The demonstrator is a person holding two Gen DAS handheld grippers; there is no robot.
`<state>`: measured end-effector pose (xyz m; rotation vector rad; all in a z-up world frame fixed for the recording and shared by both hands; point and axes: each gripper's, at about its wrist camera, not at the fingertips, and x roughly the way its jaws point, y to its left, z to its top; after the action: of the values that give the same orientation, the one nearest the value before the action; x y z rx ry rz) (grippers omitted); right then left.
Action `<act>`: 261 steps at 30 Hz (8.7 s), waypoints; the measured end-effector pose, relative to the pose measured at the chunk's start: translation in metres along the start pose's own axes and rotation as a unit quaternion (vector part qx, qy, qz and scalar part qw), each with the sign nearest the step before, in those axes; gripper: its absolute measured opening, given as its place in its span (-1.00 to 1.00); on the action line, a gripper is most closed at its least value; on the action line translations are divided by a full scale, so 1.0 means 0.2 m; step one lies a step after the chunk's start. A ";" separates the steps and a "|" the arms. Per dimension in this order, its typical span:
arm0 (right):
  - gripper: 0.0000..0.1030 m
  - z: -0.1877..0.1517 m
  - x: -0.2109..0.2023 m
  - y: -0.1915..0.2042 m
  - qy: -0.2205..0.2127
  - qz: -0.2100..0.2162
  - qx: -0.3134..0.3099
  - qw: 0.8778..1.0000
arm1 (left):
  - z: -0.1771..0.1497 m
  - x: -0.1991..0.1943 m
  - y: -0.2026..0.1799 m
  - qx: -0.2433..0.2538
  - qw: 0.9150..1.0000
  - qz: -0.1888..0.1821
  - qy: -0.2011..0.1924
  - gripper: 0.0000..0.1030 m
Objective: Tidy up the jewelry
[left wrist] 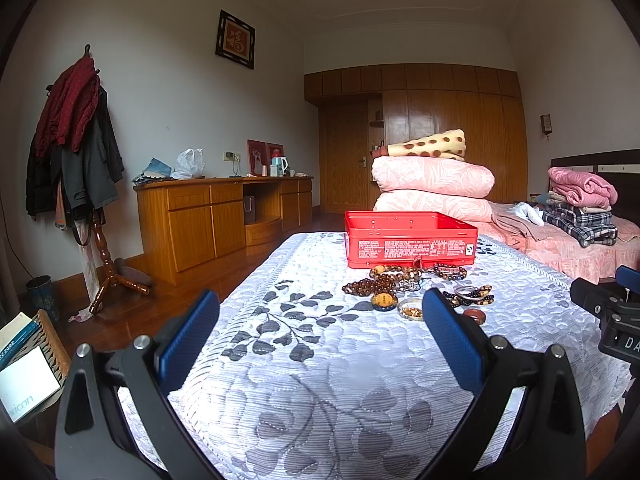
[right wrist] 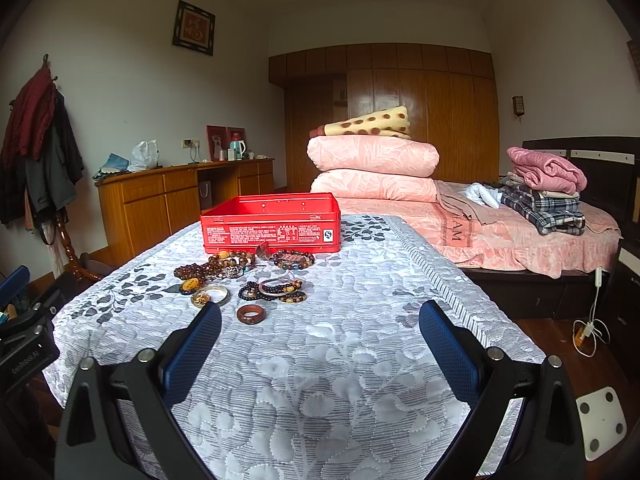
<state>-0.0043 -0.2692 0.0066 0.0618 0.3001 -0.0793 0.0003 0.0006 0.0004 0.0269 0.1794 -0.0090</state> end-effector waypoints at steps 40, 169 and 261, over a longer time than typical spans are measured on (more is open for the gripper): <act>0.88 -0.01 0.04 0.01 0.007 0.003 0.001 1.000 | -0.01 0.03 0.02 -0.003 1.000 0.002 0.011 0.90; -0.43 0.76 1.38 0.04 0.153 0.133 0.014 0.979 | 0.62 1.50 -0.39 -0.039 0.962 -0.153 0.224 -0.77; 0.07 0.16 0.85 0.06 0.218 0.121 0.028 0.968 | 0.08 0.84 -0.23 -0.023 0.966 -0.052 0.254 -0.09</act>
<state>0.1688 -0.2723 -0.0129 0.1730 0.7275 0.1708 0.1670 -0.0478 -0.0151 -0.0268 0.6940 -0.1042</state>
